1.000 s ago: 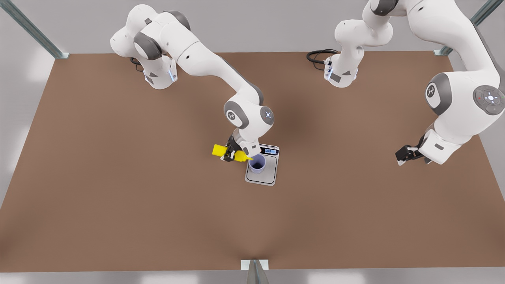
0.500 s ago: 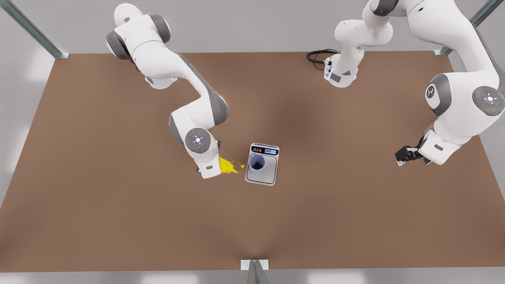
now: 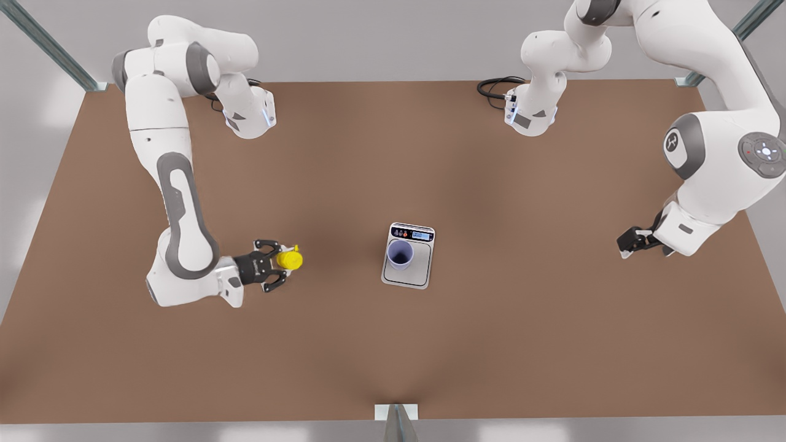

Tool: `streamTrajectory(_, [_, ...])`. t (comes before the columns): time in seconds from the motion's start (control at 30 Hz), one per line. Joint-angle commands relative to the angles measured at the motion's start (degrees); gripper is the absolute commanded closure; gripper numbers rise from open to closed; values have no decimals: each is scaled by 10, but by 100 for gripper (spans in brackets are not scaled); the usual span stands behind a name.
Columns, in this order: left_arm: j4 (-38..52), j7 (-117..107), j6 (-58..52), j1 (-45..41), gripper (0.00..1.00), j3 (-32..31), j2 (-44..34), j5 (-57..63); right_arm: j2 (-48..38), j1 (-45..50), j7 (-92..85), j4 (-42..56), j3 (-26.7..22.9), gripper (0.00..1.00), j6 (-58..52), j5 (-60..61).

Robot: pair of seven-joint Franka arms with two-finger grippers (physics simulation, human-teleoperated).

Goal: Move cup to the weight, pick up sauce bottle, pour sauce

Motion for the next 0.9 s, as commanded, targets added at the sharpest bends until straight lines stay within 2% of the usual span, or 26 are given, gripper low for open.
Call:
streamTrajectory(0.0, [0,0,0,0,0,0,0,0,5,-7,-8,-1,0,41,-8,2])
streamTrajectory(0.07, [0,0,0,0,0,0,0,0,36,-39,-86,-2,4,41,-32,16])
streamTrajectory(0.2, [0,0,1,0,0,0,0,0,84,-35,-187,0,11,40,-25,84])
streamTrajectory(0.87, [8,0,0,-1,0,0,1,1,149,-25,-302,3,21,39,23,163])
